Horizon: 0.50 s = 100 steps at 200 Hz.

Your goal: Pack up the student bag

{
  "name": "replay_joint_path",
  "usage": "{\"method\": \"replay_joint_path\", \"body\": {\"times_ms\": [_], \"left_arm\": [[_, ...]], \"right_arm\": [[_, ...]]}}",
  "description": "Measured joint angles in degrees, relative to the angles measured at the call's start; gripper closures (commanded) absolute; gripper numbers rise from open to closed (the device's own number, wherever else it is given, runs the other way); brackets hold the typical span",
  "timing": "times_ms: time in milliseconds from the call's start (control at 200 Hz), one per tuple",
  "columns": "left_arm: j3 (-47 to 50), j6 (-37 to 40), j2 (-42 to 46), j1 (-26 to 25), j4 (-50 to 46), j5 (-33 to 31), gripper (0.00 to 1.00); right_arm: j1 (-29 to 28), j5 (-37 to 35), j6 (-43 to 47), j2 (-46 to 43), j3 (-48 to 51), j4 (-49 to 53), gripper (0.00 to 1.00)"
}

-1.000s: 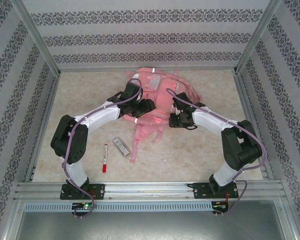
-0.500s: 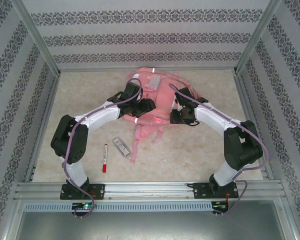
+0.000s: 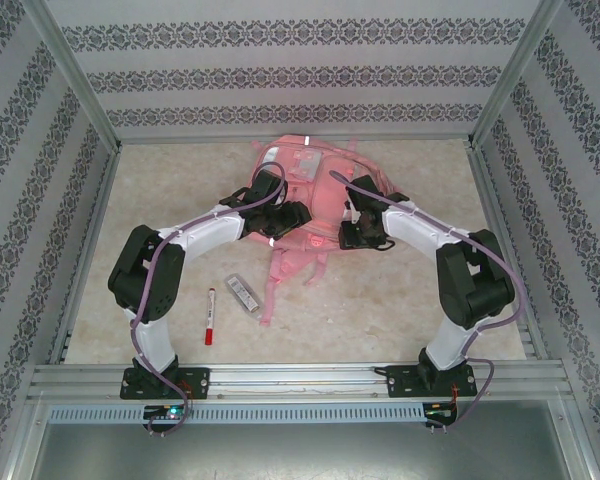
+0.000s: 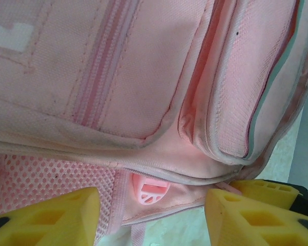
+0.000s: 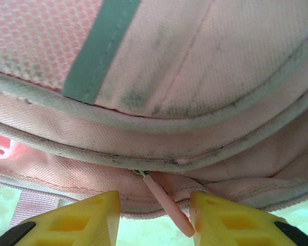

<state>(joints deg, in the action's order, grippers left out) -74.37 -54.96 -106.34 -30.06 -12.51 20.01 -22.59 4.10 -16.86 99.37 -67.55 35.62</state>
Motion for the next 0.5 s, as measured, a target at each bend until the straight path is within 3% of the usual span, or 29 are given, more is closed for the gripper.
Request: {"method": "replay_joint_path", "body": {"times_ms": [225,500], "left_arm": [[0.02,-0.66,-1.25,0.0,1.29,-0.17,0.44],[0.76,-1.09,-3.34,0.07,1.62,0.37,0.44]], "right_arm": [[1.75,3.15,6.86,-1.73,-0.83,0.85,0.6],[4.07,8.09,8.31,0.94,-1.73,1.07,0.6]]}}
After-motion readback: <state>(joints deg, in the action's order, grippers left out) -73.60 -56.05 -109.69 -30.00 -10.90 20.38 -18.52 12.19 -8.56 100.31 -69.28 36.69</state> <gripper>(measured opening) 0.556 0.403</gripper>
